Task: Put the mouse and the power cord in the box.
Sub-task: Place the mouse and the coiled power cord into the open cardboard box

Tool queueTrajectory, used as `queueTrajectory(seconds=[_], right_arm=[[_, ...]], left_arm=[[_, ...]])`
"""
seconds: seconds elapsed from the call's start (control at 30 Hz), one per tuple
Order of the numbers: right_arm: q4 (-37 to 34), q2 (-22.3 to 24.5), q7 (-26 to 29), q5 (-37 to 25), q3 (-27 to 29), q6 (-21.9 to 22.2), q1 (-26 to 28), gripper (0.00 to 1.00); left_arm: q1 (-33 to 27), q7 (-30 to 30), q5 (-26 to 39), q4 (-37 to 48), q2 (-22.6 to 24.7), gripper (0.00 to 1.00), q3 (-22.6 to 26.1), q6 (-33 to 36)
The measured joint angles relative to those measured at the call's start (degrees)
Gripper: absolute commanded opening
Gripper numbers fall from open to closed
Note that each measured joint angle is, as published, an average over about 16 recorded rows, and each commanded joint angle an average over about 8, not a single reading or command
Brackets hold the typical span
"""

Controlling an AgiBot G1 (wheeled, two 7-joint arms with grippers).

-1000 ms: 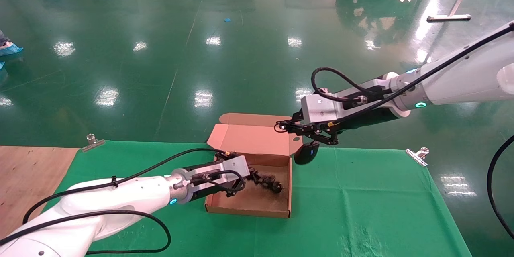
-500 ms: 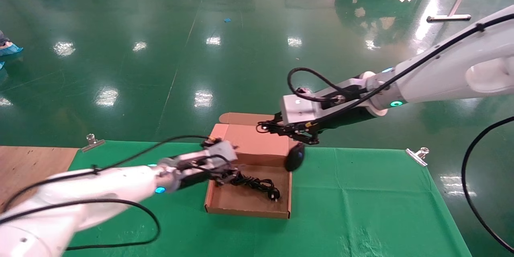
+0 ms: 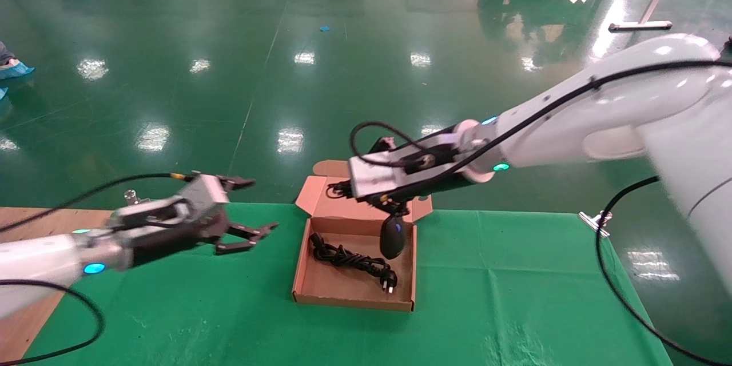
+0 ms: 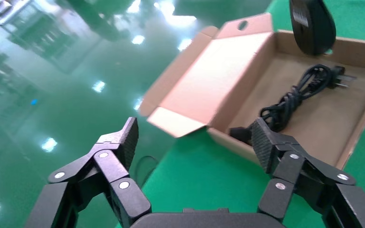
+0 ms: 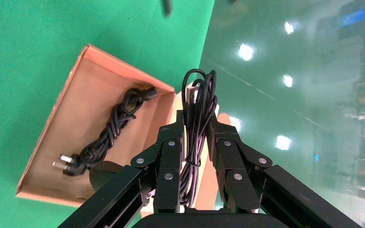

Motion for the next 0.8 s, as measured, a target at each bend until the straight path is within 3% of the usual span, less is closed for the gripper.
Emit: queueTrajectory(seconds=[0.33,0.6,0.8], right_arm=[[6.7,-0.1,4.7,4.3,-10.1,11.5,-5.2,0.0],[10.0,-0.1,6.9,7.4,-17.9,21.5,-9.3,0.0],[11.5,-0.1,8.3,9.7,-23.3,26.1,-11.4,0.0]], left_arm=[[-1.1,2.3,-3.5,2.4,-5.6,1.0,-2.5,5.5],[-1.4,4.5,-4.7,3.6,-6.8,1.0,-3.3,6.4],[-1.4,5.8,-5.2,4.2,-6.9,1.0,-3.7,7.0]])
